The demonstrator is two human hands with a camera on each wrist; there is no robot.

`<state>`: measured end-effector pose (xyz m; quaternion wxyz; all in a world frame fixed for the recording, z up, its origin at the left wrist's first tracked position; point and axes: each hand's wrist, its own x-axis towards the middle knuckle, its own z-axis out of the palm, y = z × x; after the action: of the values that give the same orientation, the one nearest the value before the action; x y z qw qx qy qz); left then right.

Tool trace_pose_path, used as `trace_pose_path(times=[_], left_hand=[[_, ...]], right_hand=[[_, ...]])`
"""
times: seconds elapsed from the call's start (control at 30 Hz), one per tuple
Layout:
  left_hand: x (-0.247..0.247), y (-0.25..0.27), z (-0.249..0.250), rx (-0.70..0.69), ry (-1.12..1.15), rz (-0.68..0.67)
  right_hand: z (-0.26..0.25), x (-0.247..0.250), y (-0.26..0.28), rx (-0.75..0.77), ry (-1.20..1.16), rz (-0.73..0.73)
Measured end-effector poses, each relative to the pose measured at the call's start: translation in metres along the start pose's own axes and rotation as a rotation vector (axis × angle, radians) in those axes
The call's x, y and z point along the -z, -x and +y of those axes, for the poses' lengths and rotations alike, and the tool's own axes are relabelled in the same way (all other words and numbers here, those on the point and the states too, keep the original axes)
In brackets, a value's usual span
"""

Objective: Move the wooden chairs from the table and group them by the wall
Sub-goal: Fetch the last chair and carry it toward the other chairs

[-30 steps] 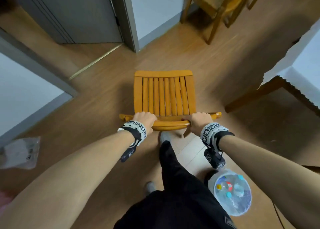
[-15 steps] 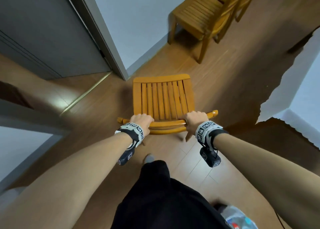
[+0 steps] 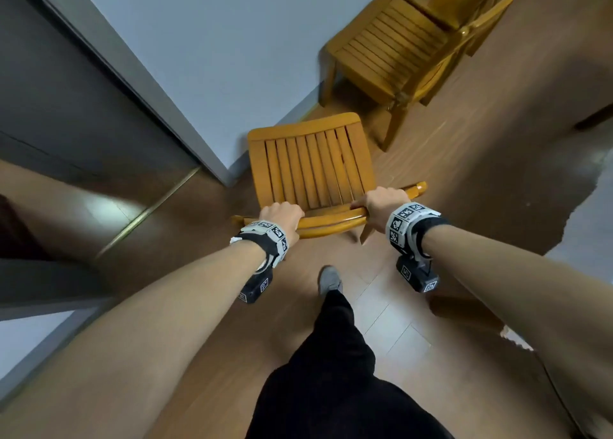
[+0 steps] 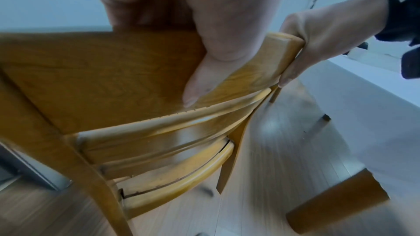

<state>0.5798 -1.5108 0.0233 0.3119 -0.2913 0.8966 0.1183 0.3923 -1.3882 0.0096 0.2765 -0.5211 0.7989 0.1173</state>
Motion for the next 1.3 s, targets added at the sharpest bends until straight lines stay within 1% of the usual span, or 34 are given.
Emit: trace_pose_path(times=[0.13,0.27,0.47,0.57,0.63,0.77,0.9,1.0,1.07,1.17,1.3], left_hand=[[0.051,-0.063,0.011,0.03,0.013,-0.022],[0.096,-0.113,0.021,0.043,0.031,-0.021],[0.144,-0.184,0.051,0.058,0.046,-0.035],[0.159,-0.219,0.081,0.047,0.041,-0.031],[0.167,-0.241,0.102,0.071,0.063,-0.036],[0.183,-0.281,0.136,0.123,0.114,-0.094],[0.19,-0.305,0.156,0.147,0.129,-0.164],[0.173,-0.304,0.172,0.152,0.111,-0.235],[0.158,-0.301,0.184,0.164,0.137,-0.268],[0.141,-0.302,0.195,0.204,0.165,-0.219],[0.138,-0.302,0.195,0.211,0.144,-0.215]], right_hand=[[0.045,0.048,-0.059,0.023,0.023,-0.011],[0.084,0.093,-0.108,0.028,0.039,0.0],[0.153,0.14,-0.181,0.1,0.114,0.033],[0.198,0.161,-0.214,0.16,0.174,0.004],[0.225,0.171,-0.237,0.23,0.227,-0.015],[0.267,0.188,-0.269,0.353,0.293,-0.012],[0.296,0.185,-0.284,0.441,0.32,0.031],[0.31,0.158,-0.279,0.49,0.289,0.016],[0.319,0.135,-0.274,0.54,0.275,0.017],[0.328,0.116,-0.274,0.573,0.249,0.046],[0.329,0.117,-0.273,0.611,0.251,0.049]])
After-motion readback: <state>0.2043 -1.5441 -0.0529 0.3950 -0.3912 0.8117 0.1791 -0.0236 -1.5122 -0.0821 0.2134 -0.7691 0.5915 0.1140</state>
